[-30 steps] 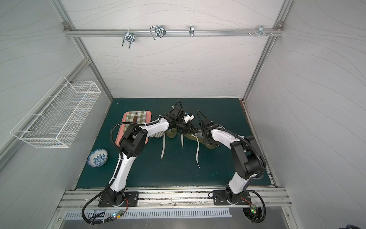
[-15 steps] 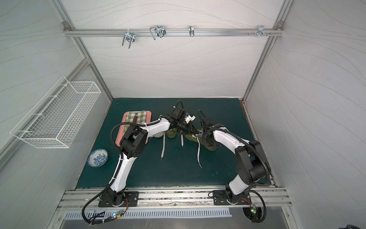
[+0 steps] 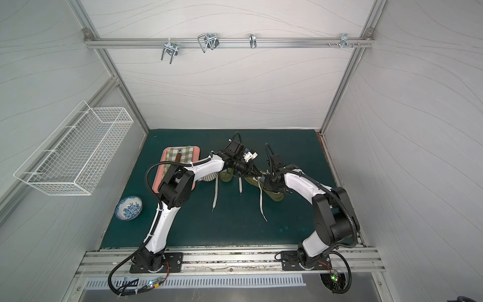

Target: Insert the insole into the shoe

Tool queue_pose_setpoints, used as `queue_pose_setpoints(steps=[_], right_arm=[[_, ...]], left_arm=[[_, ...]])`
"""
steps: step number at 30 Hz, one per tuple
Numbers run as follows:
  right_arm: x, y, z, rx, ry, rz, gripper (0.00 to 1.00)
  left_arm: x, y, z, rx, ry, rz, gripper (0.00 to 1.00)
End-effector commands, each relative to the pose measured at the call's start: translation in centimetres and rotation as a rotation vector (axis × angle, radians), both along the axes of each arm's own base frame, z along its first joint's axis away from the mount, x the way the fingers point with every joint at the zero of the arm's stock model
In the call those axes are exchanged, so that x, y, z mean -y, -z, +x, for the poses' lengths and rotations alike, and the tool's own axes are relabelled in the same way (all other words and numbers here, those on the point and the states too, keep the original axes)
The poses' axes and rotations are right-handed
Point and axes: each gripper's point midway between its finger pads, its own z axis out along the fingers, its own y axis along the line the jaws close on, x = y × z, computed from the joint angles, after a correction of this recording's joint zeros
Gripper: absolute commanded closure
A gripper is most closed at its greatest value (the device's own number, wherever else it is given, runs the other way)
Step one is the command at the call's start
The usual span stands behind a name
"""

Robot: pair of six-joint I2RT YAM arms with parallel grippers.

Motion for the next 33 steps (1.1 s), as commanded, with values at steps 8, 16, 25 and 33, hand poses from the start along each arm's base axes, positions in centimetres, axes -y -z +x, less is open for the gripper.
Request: queue_pose_setpoints(steps=[8, 16, 25, 33], right_arm=[[-1.2, 0.2, 0.2, -0.019, -0.048, -0.014, 1.0], [1.5, -5.6, -1.4, 0.034, -0.13, -0.15, 0.72], [4.1, -4.1, -1.3, 0.033, -0.2, -0.289, 0.5], [4.0, -2.3, 0.5, 0.033, -0.245, -0.333, 0.41]], left_arm=[[0.8, -3.1, 1.1, 0.104, 0.026, -0.042, 1.0], [0.1, -6.0, 1.7, 0.172, 0.017, -0.04, 0.79], [-1.5, -8.1, 2.2, 0.262, -0.023, 0.001, 0.73], [-5.8, -8.6, 3.0, 0.325, -0.104, 0.173, 0.72]])
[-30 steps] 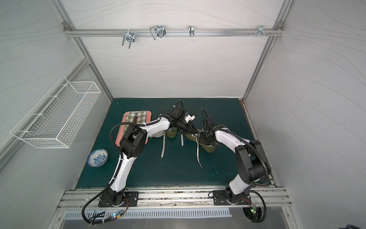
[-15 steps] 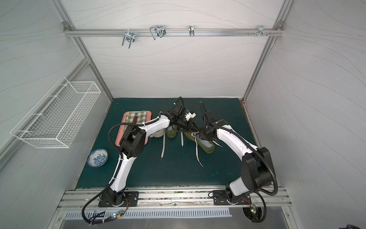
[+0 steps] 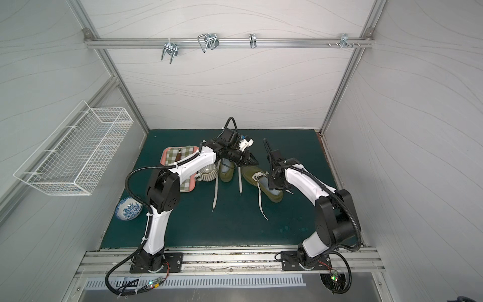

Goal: Insert the insole into the shoe
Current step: Insert the insole into the shoe, then adjust the shoe at the center of the board.

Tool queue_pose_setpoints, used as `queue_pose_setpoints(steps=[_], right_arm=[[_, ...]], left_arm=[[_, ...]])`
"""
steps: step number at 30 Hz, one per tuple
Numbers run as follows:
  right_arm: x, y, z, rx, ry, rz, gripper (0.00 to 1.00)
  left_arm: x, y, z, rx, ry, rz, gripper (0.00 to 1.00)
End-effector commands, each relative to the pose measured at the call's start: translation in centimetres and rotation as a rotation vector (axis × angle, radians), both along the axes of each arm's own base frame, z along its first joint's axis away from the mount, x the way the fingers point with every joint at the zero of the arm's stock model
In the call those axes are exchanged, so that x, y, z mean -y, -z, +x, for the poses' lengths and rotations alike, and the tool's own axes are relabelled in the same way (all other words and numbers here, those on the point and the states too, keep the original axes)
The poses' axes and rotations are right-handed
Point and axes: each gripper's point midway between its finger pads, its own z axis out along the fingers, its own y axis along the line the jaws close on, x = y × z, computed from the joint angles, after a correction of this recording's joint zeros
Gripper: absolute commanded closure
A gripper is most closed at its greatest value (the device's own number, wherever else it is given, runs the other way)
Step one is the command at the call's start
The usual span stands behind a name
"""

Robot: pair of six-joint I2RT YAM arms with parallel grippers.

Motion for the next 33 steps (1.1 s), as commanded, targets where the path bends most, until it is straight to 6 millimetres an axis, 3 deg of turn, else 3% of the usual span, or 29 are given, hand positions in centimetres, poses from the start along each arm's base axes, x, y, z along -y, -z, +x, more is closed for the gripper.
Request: queue_pose_setpoints(steps=[1, 4, 10, 15, 18, 22, 27, 33], right_arm=[[0.4, 0.0, 1.0, 0.015, -0.028, -0.034, 0.41], [0.0, -1.3, 1.1, 0.024, -0.022, -0.016, 0.46], [-2.7, -2.9, -0.1, 0.062, -0.05, 0.045, 0.76], [-4.7, -3.3, 0.8, 0.065, -0.043, 0.111, 0.93], [-5.4, -3.5, 1.1, 0.051, -0.045, 0.14, 0.94], [-5.3, -3.7, 0.7, 0.05, -0.043, 0.144, 0.95], [-4.8, -3.2, -0.2, 0.021, -0.059, 0.13, 0.95], [-4.5, -4.4, -0.6, 0.032, -0.061, 0.15, 0.95]], left_arm=[[-2.9, -1.1, 0.7, 0.081, -0.058, 0.105, 0.72], [-4.6, -0.7, 0.6, 0.077, -0.077, 0.147, 0.72], [-8.0, -0.4, 0.7, 0.024, -0.178, 0.203, 0.72], [-10.4, 0.1, 1.8, 0.077, -0.206, 0.346, 0.73], [-11.7, 0.1, 3.4, 0.095, -0.237, 0.399, 0.77], [-13.8, 0.3, 5.9, 0.164, -0.276, 0.516, 1.0], [-15.9, 0.9, 9.2, 0.218, -0.318, 0.631, 1.0], [-16.5, 1.3, 12.3, 0.244, -0.357, 0.63, 1.0]])
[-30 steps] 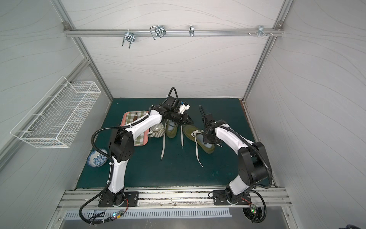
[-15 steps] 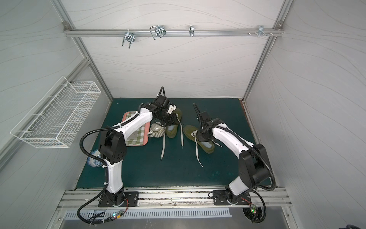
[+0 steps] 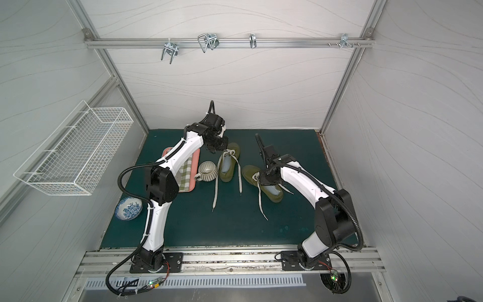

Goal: Insert the insole into the shoe
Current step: Adjust the shoe at the center of the board.

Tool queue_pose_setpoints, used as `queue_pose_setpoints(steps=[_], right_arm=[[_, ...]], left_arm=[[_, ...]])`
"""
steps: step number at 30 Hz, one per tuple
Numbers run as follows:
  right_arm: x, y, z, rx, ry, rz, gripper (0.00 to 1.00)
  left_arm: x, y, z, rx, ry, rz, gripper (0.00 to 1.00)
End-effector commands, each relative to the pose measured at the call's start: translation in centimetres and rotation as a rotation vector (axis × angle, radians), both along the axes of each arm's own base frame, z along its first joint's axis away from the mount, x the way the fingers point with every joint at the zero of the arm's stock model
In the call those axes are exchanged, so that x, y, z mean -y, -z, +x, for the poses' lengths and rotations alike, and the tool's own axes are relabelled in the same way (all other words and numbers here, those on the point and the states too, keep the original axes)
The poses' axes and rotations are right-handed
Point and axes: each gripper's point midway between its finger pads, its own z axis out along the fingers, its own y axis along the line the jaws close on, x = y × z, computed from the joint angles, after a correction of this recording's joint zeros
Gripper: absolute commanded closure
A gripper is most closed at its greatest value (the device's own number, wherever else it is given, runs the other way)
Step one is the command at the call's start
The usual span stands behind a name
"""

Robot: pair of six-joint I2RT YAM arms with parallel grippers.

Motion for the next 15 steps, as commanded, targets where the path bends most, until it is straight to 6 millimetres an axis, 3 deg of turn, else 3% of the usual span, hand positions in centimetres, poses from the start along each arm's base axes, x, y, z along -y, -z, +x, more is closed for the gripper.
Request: queue_pose_setpoints(steps=[1, 8, 15], right_arm=[[0.6, -1.4, -0.9, -0.003, -0.005, 0.018, 0.95], [1.7, -2.7, -0.3, 0.02, 0.001, 0.017, 0.95], [1.5, -2.7, 0.0, 0.013, 0.004, 0.032, 0.95]], left_arm=[[-0.9, 0.4, 1.7, 0.022, -0.011, 0.039, 1.0], [-0.1, 2.6, 2.0, -0.047, -0.017, -0.039, 1.0], [0.8, 2.7, 1.3, -0.043, -0.004, -0.052, 1.0]])
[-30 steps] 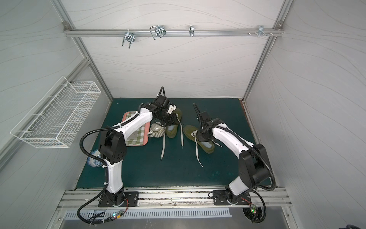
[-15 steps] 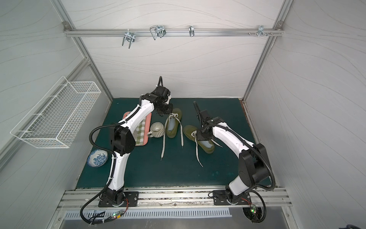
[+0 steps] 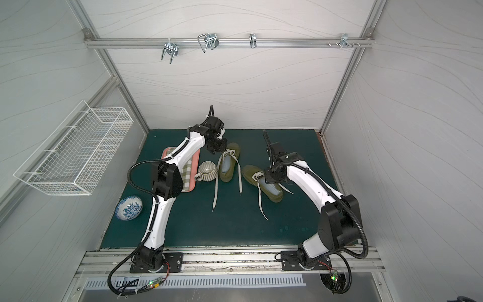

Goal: Insert the insole into the shoe
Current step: Adjust the shoe at the center of the board.

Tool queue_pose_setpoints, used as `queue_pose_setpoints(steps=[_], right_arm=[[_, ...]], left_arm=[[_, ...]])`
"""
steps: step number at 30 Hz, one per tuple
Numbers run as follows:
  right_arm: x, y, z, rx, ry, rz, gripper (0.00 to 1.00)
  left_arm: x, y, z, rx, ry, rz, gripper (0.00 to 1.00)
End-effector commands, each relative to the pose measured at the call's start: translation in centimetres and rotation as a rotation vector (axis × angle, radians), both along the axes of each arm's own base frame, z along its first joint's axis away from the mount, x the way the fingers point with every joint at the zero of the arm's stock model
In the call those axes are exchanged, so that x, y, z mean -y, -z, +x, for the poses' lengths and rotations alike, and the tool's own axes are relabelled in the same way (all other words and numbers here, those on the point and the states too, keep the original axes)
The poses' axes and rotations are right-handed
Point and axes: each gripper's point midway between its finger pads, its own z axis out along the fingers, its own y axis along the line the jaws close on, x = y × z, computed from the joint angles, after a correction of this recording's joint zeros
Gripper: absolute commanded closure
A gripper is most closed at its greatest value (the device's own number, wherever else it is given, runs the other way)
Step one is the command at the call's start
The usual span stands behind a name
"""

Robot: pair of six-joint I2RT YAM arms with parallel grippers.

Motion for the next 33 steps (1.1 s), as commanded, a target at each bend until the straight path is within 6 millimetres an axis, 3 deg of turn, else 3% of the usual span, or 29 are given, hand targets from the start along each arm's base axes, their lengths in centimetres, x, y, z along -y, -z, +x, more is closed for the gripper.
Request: queue_pose_setpoints(steps=[1, 8, 22, 33], right_arm=[[-0.2, -0.7, -0.3, -0.005, -0.013, 0.019, 0.95], [-0.2, -0.6, -0.5, -0.014, -0.015, 0.022, 0.95], [-0.6, -0.2, -0.6, -0.025, -0.019, 0.041, 0.95], [-3.1, 0.6, -0.7, -0.056, -0.019, 0.113, 0.96]], left_arm=[[1.0, -1.8, 0.1, 0.044, 0.01, -0.024, 1.0], [1.7, -1.6, -0.4, 0.039, 0.025, -0.027, 1.0], [3.2, 2.2, -1.5, -0.023, 0.071, 0.005, 1.0], [2.8, 6.0, -2.5, -0.082, 0.091, 0.064, 1.0]])
